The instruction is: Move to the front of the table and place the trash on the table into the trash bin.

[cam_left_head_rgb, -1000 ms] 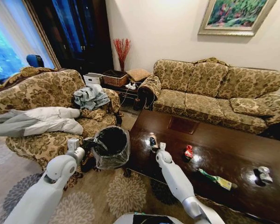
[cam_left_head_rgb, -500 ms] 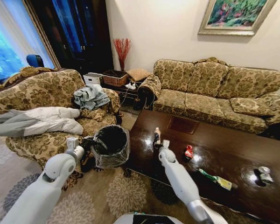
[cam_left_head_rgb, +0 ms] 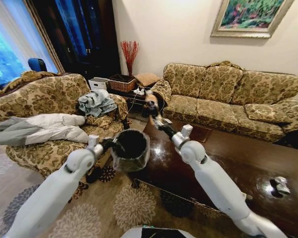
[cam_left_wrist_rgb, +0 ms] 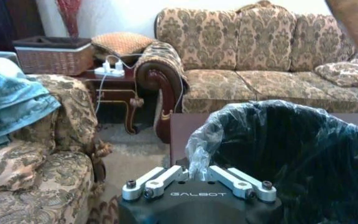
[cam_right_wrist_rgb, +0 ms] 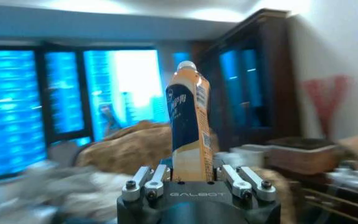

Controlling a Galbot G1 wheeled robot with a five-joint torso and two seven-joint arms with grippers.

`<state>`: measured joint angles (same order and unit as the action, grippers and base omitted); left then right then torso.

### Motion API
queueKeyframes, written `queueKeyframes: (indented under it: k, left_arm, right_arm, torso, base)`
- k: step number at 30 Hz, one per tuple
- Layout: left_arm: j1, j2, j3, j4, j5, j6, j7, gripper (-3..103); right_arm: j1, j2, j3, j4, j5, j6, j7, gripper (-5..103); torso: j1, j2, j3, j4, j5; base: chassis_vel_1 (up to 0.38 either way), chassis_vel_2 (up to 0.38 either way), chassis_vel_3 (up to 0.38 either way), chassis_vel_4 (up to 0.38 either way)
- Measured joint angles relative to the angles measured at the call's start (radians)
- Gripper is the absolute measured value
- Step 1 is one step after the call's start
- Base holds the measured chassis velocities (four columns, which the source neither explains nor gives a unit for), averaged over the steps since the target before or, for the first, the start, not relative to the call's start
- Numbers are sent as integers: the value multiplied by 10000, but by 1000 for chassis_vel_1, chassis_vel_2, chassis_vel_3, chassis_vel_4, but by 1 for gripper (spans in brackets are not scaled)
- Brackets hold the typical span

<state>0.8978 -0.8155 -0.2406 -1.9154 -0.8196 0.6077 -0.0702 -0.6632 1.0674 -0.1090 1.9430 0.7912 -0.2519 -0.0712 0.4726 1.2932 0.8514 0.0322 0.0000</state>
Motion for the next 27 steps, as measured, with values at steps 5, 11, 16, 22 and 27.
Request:
queueKeyframes:
  k: [5, 11, 16, 22, 27]
  left_arm:
    - [-399, 1, 425, 288, -116, 9, 8, 4]
    - [-383, 50, 369, 523, -132, -1, 66, 4]
    - [-286, 94, 191, 656, -102, -38, 150, 4]
    - [-130, 82, -86, 640, -86, -84, 211, 4]
    - [-84, 33, -143, 489, -86, -85, 206, 4]
  right_arm:
    - [-16, 112, -568, -175, -394, 253, -559, 33]
    - [-236, 155, -669, -183, -847, 261, -729, 33]
    - [-398, 47, -523, -178, -1136, 260, -885, 33]
    - [-1095, -141, -298, -5, -1869, 193, -1130, 34]
    - [-1313, -154, -372, -210, -2474, 332, -1233, 50]
  torso:
    - [0, 0, 0, 0, 1]
    - [-1, 0, -1, 2, 0]
    - [-2, 0, -1, 3, -1]
    - [-2, 0, -2, 0, 0]
    - [-3, 0, -2, 0, 0]
  base:
    - [0, 0, 0, 0]
    - [0, 0, 0, 0]
    - [0, 0, 0, 0]
    - [0, 0, 0, 0]
    - [0, 0, 0, 0]
